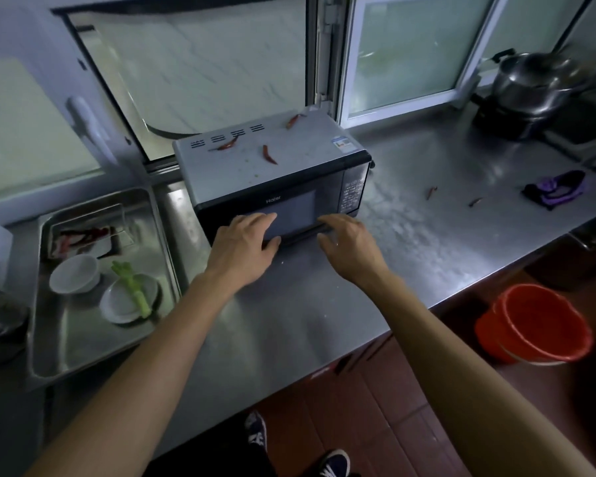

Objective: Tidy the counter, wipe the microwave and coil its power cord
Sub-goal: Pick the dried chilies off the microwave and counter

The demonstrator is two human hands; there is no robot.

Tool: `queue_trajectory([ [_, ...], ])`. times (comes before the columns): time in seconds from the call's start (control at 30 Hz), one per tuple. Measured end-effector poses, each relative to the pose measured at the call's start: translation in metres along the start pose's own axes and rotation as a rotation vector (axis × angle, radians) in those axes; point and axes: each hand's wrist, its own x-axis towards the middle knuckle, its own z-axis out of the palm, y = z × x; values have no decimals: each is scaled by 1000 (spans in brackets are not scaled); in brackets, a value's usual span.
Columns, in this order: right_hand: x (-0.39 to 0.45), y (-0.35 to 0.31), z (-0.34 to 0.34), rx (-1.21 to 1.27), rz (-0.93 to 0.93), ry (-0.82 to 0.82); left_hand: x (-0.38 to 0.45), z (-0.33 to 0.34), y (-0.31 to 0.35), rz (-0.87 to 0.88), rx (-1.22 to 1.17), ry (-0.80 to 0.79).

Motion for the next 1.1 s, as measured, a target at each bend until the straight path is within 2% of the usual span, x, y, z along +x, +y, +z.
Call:
queue_trajectory([
  [0.23,40,7,-9,19,-54,34,28,-10,0,-41,6,49],
  [0.67,163,-21,45,-15,-166,-26,98,0,-80,-171,-91,148],
  [1.1,262,-21,69,-184,-140,-88,204,7,-117,-281,-26,111],
])
